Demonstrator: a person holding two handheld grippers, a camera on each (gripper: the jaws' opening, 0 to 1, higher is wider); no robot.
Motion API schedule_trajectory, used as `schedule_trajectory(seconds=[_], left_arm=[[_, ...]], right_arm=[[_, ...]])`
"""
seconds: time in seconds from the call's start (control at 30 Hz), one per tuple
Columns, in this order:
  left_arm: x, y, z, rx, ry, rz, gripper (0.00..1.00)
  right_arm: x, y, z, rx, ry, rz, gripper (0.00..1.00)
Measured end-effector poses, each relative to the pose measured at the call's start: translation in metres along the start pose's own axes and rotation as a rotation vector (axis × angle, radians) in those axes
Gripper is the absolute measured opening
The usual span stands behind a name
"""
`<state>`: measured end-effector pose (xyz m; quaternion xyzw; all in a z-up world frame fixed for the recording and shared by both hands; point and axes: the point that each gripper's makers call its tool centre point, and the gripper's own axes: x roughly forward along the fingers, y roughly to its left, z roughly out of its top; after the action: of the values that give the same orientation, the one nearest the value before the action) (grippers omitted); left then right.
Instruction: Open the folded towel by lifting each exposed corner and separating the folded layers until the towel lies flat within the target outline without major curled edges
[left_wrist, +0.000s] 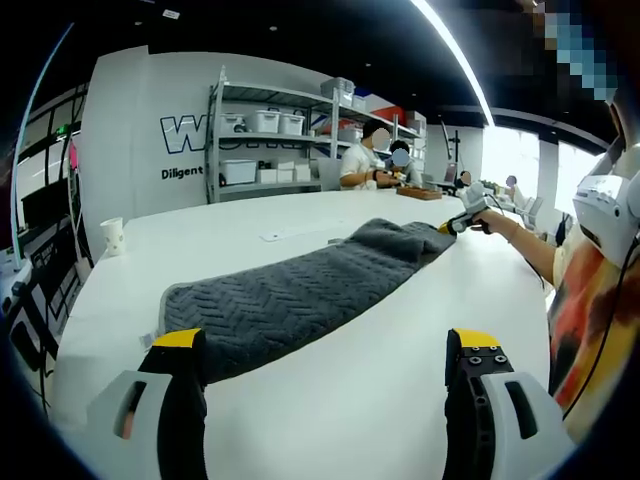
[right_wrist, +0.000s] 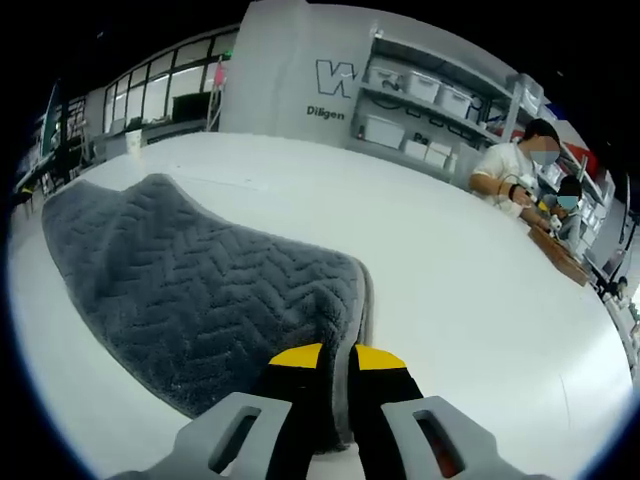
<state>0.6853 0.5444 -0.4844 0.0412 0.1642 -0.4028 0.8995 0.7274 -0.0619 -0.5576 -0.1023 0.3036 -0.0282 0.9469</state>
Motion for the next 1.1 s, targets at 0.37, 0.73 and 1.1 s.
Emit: schedule_trajectory(seconds=[0.37, 0.73, 1.1], left_arm=[[-0.003, 0.001, 0.004, -0.008, -0.016, 0.005, 0.98], [-0.003, 0.002, 0.001, -0.009, -0.008, 0.011, 0.97], [-0.005, 0.002, 0.001, -0.005, -0.006, 0.011, 0.97]], right_arm=[[0.007, -0.023, -0.001, -0.007, -0.015, -0.012, 0.05], [0.012, -0.031, 0.001, -0.005, -0.042, -0.026, 0.08], [0.012, -0.041, 0.0, 0.032, -0.037, -0.053, 0.16]])
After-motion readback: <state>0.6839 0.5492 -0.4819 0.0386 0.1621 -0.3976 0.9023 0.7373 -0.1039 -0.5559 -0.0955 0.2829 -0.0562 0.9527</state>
